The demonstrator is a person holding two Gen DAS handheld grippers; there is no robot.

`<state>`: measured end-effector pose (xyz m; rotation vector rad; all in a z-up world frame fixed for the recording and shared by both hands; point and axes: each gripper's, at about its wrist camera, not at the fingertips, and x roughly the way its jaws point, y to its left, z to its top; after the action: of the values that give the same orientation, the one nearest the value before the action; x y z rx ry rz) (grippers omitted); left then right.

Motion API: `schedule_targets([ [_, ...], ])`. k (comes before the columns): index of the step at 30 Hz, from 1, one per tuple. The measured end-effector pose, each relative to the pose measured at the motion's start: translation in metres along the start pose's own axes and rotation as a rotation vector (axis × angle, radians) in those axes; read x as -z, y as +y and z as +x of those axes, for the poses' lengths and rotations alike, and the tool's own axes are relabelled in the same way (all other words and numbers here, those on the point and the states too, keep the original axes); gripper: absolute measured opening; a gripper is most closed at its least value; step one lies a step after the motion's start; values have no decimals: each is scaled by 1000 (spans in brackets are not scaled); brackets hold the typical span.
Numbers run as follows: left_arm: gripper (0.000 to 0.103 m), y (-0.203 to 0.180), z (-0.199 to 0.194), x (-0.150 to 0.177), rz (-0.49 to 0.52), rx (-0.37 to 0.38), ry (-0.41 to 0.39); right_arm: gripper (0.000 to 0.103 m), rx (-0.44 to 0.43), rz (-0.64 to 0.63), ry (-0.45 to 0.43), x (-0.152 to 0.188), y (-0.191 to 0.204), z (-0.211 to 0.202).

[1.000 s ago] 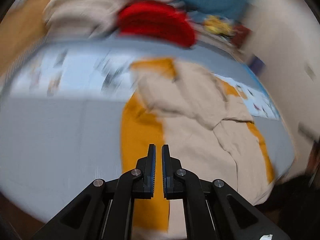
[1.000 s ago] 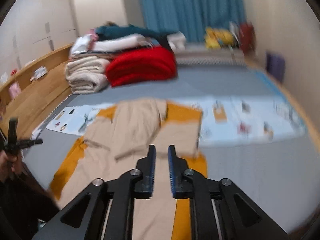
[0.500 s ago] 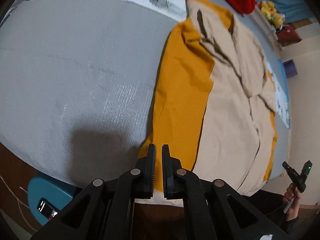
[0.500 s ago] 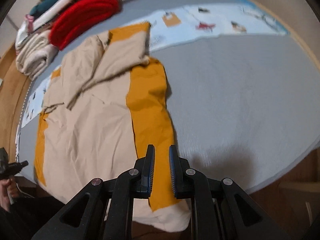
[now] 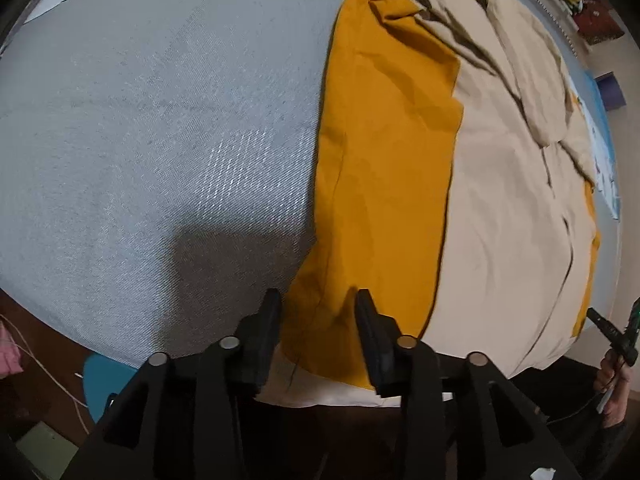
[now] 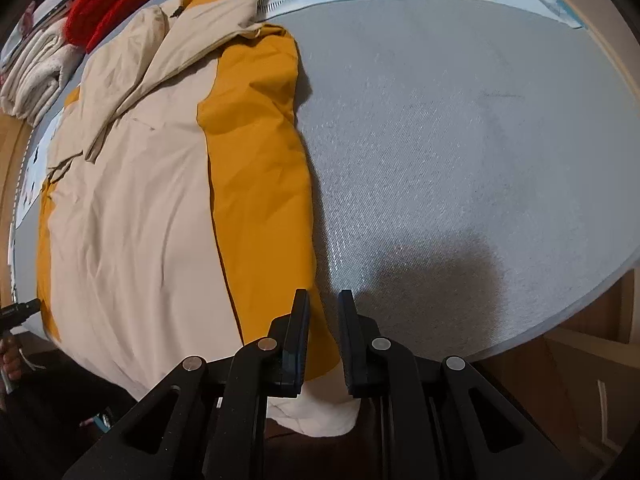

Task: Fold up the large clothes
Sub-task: 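Grasp the jacket hem with both tools, fingers closing on the yellow panel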

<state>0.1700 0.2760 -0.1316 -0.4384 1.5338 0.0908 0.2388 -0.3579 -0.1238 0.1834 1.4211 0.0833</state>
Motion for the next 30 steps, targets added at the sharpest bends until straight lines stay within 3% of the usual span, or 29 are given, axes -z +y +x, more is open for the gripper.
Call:
schedule_targets([
  [3, 38, 3, 7, 3, -5, -13, 22, 32, 8, 0, 27, 0, -1, 7],
  [11, 38, -3, 22, 12, 42, -36, 61, 33, 14, -76, 117, 12, 13, 28],
  [16, 38, -12, 24, 19, 79, -46, 62, 33, 47, -108, 129, 17, 17, 30],
  [19, 36, -21, 28, 24, 102, -55, 57, 23, 42, -128, 121, 19, 25, 29],
  [20, 30, -23, 28, 26, 111, -59, 56, 15, 34, -144, 120, 19, 29, 29],
  [23, 14, -33, 28, 37, 137, -79, 43, 7, 28, -175, 106, 20, 35, 26],
  [25, 7, -40, 24, 42, 164, -77, 26, 4, 10, -167, 91, 19, 35, 21],
  [30, 3, -65, -8, 61, 257, -46, -61, 3, -76, -134, 18, 17, 27, -12],
])
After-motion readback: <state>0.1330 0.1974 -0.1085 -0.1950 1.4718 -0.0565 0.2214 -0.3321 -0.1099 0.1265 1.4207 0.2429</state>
